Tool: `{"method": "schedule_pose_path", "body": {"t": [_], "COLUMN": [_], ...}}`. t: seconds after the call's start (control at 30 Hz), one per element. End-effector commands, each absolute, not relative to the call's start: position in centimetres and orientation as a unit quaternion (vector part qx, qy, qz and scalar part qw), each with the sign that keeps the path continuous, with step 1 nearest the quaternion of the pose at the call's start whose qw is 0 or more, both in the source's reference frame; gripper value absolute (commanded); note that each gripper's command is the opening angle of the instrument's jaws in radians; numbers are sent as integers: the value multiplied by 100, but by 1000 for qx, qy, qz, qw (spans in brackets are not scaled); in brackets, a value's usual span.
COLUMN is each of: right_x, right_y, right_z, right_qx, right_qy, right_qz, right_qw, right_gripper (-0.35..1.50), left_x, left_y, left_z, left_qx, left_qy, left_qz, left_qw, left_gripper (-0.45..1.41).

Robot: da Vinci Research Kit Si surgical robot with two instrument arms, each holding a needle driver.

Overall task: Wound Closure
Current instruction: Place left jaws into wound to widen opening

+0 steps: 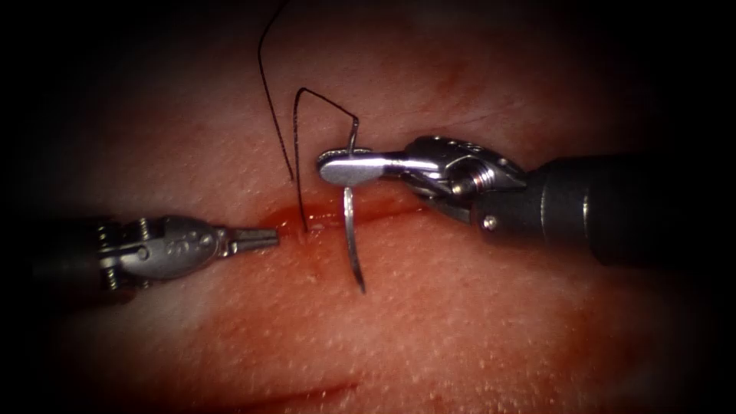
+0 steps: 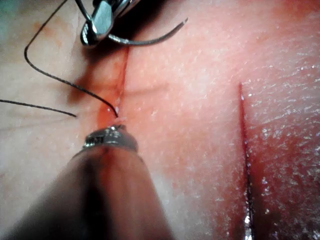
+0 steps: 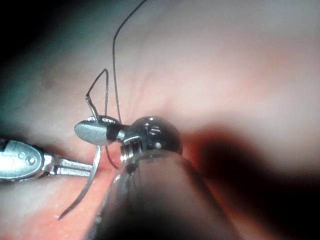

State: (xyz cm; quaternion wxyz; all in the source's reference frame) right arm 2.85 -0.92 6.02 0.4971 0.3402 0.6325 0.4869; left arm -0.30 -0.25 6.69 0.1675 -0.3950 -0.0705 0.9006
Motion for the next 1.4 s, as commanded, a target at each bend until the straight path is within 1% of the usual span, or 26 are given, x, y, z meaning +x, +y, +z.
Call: {"method": "schedule_pose_path", "body": {"t": [0.03,0.3,0.53,0.63,0.9,0.93,1.13,1.2,1.27,1.4], "right_x": [291,292,293,295,297,299,309,311,317,324], "right_y": [-89,-91,-96,-95,-84,-79,-74,-73,-72,-73], "right_z": [606,605,604,605,612,614,618,618,619,620], "right_qx": [333,315,267,213,142,111,43,33,-3,-41], "right_qy": [634,644,666,685,706,708,720,721,724,728], "right_qz": [490,480,443,404,374,358,322,316,290,255], "right_qw": [497,505,537,567,585,598,613,616,626,635], "right_gripper": [-35,-35,-35,-35,-35,-35,-35,-35,-35,-35], "left_x": [-37,-36,-35,-34,-33,-33,-35,-35,-36,-36], "left_y": [-26,-22,-10,-6,-13,-19,-29,-30,-34,-39], "left_z": [682,701,719,733,751,754,744,742,737,732], "left_qx": [-378,-351,-330,-300,-230,-205,-196,-196,-195,-194], "left_qy": [-86,-106,-109,-108,-116,-129,-130,-131,-133,-132], "left_qz": [908,918,926,937,958,963,964,964,963,963], "left_qw": [161,150,149,142,127,121,126,127,129,131], "left_gripper": [-45,-45,-45,-45,-45,-45,-45,-42,-28,-16]}}
